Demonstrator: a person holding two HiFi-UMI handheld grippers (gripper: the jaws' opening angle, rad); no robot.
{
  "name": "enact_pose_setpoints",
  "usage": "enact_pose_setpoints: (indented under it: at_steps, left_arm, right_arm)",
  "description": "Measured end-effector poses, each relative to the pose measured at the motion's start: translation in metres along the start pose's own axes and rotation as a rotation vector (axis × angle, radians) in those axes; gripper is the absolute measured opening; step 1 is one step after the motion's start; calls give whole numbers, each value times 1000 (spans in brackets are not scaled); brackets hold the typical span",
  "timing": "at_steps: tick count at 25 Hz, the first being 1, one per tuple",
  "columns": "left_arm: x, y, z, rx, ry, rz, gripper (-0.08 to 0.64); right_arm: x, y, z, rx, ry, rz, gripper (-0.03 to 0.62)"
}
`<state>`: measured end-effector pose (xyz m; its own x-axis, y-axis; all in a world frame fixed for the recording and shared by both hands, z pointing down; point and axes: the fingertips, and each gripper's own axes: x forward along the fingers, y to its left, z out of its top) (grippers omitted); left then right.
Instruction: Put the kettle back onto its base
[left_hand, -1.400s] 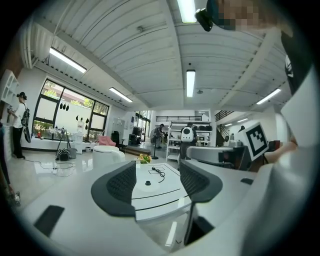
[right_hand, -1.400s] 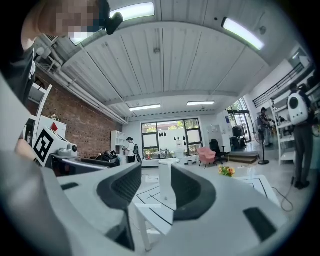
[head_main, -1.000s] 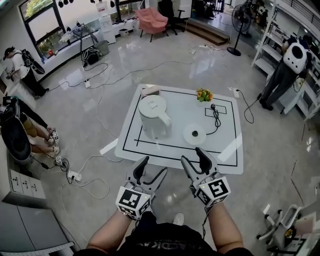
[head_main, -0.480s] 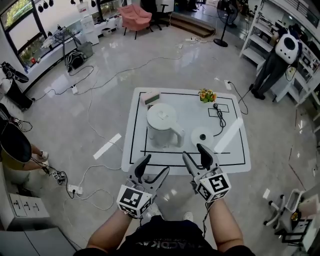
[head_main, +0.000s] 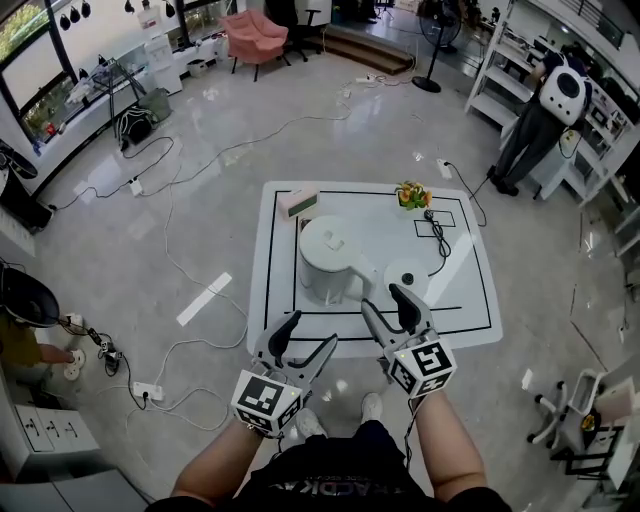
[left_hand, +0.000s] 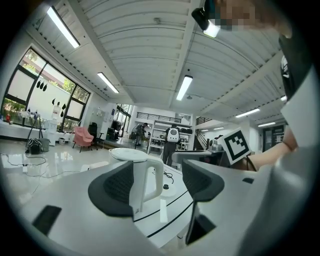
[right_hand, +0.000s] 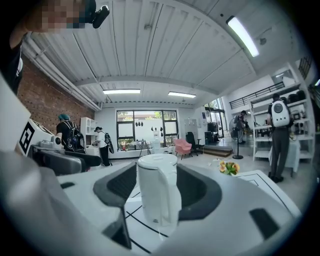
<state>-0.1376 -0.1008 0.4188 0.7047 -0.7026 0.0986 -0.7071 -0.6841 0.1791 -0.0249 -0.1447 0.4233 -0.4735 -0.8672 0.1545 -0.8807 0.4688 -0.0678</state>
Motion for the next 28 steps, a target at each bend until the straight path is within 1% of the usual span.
enact_pose_setpoints:
  at_steps: [4,7,14,23,28]
  left_arm:
    - [5,3,0,-5,-1,7,296]
    - [12,4,-3,-8,2,25,296]
    - [35,1,-4,-22,4,97,296]
    - [50,-2,-8,-31,13,182,296]
    - [58,-2,-13,-42,18,220,296]
  right_arm:
    - [10,-5,-1,-10,15,10,233]
    - [19,-12,-7,-24,36,35,234]
    - [42,-29,-25,-44,103,128,234]
    - [66,-28,-47,-48,173,251,233]
    - [76,-29,-59,-59,214,304,233]
